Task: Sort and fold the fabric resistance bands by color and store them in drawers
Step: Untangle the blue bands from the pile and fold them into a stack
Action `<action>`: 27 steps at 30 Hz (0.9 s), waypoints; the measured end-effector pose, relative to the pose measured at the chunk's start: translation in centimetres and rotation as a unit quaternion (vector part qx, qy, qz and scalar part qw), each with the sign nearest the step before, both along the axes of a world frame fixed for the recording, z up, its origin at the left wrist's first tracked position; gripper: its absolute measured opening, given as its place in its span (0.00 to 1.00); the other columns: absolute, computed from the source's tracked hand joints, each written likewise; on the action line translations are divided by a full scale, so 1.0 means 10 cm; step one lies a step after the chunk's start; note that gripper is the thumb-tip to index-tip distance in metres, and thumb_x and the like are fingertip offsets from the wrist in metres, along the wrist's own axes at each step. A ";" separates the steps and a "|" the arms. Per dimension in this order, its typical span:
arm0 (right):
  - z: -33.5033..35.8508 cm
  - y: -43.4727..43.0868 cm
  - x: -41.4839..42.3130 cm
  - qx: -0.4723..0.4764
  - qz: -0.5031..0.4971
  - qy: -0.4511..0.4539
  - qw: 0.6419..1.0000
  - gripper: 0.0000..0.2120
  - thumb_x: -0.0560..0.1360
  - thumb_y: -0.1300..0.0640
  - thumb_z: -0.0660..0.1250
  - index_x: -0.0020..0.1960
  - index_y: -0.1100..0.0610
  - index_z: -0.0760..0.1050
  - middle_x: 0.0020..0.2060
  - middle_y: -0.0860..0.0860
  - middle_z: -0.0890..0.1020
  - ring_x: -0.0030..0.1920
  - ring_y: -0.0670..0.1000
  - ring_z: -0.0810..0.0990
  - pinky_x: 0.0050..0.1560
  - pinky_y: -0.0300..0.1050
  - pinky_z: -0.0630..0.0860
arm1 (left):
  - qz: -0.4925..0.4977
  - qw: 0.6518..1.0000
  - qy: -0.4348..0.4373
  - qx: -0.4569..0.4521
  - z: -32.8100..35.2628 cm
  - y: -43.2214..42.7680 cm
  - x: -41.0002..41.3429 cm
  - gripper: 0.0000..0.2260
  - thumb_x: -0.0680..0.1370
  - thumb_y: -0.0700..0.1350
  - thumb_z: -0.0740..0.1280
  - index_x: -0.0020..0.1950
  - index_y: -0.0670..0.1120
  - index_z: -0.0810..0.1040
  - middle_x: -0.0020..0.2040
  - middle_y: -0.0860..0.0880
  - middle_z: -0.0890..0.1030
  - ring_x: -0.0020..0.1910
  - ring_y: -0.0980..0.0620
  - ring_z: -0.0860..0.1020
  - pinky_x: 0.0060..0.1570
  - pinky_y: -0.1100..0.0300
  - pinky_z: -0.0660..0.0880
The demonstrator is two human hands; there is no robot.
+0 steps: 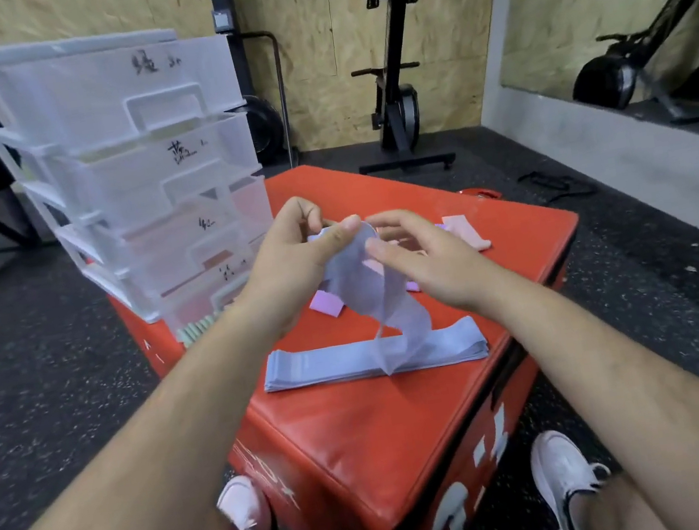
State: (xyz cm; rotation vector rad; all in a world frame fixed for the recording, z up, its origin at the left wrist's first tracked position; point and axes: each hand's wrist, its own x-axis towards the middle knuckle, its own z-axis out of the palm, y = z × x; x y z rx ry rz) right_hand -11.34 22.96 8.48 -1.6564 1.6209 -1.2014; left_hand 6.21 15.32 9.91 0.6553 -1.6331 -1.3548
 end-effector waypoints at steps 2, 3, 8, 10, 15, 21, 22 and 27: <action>0.05 -0.01 0.07 -0.021 0.064 -0.066 0.996 0.23 0.72 0.39 0.70 0.65 0.43 0.74 0.57 0.54 0.82 0.60 0.52 0.80 0.61 0.52 0.77 | -0.004 1.000 -0.014 -0.017 0.01 0.02 0.01 0.20 0.71 0.54 0.76 0.42 0.49 0.65 0.43 0.42 0.77 0.42 0.47 0.72 0.40 0.49 0.65; 0.06 -0.02 0.11 -0.031 0.082 -0.073 0.993 0.20 0.73 0.44 0.72 0.63 0.45 0.74 0.54 0.61 0.83 0.55 0.58 0.82 0.55 0.57 0.78 | -0.003 1.000 -0.018 -0.023 0.02 0.03 0.02 0.21 0.71 0.55 0.76 0.42 0.49 0.65 0.43 0.41 0.77 0.43 0.47 0.73 0.42 0.49 0.65; 0.09 -0.10 0.16 -0.065 0.014 -0.049 0.997 0.07 0.78 0.65 0.67 0.55 0.59 0.78 0.44 0.64 0.84 0.40 0.53 0.80 0.47 0.55 0.79 | -0.013 1.000 0.013 0.025 0.10 0.06 0.05 0.17 0.71 0.51 0.76 0.45 0.50 0.69 0.41 0.43 0.77 0.43 0.46 0.76 0.44 0.48 0.70; 0.13 -0.08 0.14 -0.060 0.011 -0.081 0.995 0.07 0.79 0.66 0.65 0.56 0.63 0.78 0.46 0.63 0.84 0.45 0.54 0.83 0.50 0.52 0.81 | -0.010 0.998 0.006 0.056 0.14 0.07 0.09 0.15 0.73 0.53 0.75 0.49 0.49 0.71 0.38 0.52 0.78 0.43 0.47 0.73 0.42 0.51 0.67; 0.19 -0.03 0.06 -0.043 0.017 -0.114 0.992 0.06 0.81 0.64 0.64 0.54 0.64 0.78 0.42 0.56 0.84 0.41 0.52 0.83 0.46 0.51 0.82 | -0.021 0.994 0.004 0.112 0.19 0.03 0.22 0.10 0.76 0.43 0.72 0.55 0.47 0.75 0.44 0.46 0.80 0.40 0.45 0.74 0.40 0.52 0.68; 0.18 0.03 0.02 0.014 0.105 -0.171 0.980 0.03 0.71 0.57 0.67 0.43 0.56 0.78 0.52 0.53 0.84 0.45 0.47 0.82 0.46 0.43 0.78 | -0.016 0.997 0.027 0.071 0.22 0.09 0.21 0.14 0.74 0.28 0.70 0.54 0.44 0.75 0.55 0.41 0.83 0.45 0.49 0.81 0.37 0.62 0.76; 0.16 0.03 0.04 0.004 0.103 -0.191 0.976 0.05 0.72 0.56 0.68 0.44 0.57 0.77 0.56 0.54 0.84 0.49 0.49 0.83 0.48 0.43 0.78 | -0.016 0.998 0.019 0.056 0.22 0.10 0.20 0.15 0.73 0.28 0.70 0.53 0.44 0.75 0.56 0.40 0.82 0.46 0.49 0.80 0.37 0.62 0.76; 0.11 -0.02 0.14 -0.027 0.047 -0.168 0.984 0.12 0.74 0.60 0.74 0.54 0.57 0.74 0.47 0.54 0.84 0.45 0.51 0.83 0.46 0.44 0.80 | -0.002 0.999 -0.030 -0.037 0.17 0.09 0.14 0.13 0.73 0.33 0.73 0.52 0.46 0.78 0.52 0.41 0.83 0.46 0.52 0.80 0.43 0.63 0.74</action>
